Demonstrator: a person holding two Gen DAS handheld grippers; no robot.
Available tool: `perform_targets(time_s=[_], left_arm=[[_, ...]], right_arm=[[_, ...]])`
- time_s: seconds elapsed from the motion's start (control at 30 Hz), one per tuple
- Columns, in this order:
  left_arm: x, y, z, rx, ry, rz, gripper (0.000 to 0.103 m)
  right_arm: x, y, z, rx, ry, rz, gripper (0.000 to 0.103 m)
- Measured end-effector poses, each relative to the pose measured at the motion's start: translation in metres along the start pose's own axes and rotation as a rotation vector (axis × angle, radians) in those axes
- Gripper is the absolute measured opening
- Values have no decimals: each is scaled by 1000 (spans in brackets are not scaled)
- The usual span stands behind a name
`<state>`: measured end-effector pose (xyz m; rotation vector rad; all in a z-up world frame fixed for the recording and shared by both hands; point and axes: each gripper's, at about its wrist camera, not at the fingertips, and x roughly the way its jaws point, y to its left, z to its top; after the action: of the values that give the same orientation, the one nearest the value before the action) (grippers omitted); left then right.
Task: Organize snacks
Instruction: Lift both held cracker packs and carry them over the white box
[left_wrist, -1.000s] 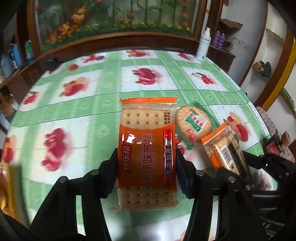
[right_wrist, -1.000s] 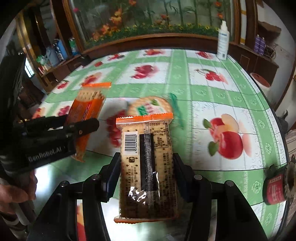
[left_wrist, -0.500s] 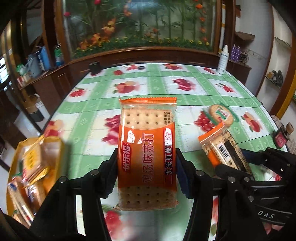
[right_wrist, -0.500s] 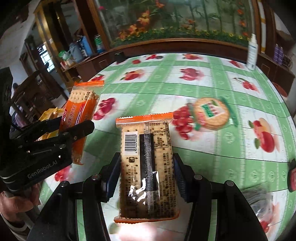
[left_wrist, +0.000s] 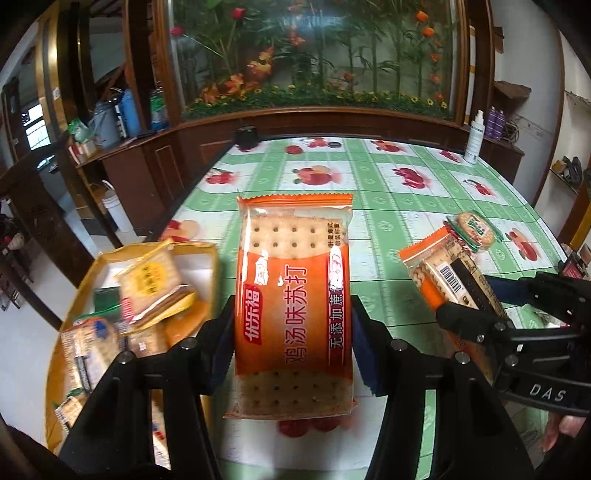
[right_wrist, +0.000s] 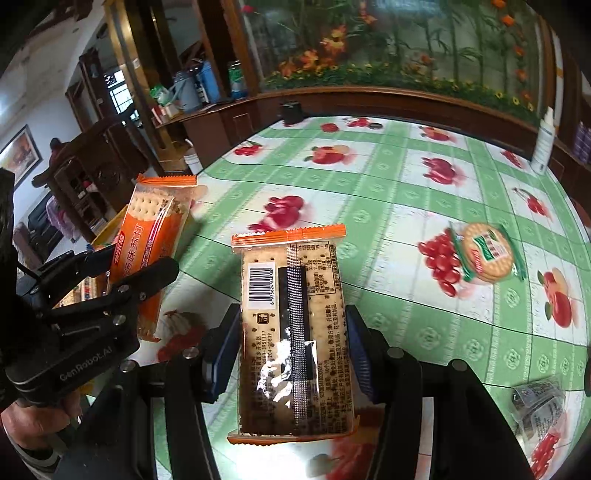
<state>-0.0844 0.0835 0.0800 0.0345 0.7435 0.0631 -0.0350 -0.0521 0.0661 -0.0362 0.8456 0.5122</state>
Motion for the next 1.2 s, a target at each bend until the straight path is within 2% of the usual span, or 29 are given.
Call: perform_targets(time_s=[0.53, 0.63, 0.73, 0.97, 1.2], left_arm=[[-39, 57, -11, -71, -55, 45, 58], [-46, 77, -13, -103, -55, 43, 58], [-53, 97, -17, -129, -61, 73, 58], [-54, 145, -37, -210, -24, 126, 58], [-48, 166, -62, -236, 31, 145, 58]], right_arm=[[10, 67, 20, -122, 1, 64, 54], [13, 79, 24, -138, 1, 78, 54], [18, 93, 27, -161, 4, 100, 54], [39, 132, 34, -224, 30, 160, 54], [66, 173, 38, -283, 77, 204, 54]])
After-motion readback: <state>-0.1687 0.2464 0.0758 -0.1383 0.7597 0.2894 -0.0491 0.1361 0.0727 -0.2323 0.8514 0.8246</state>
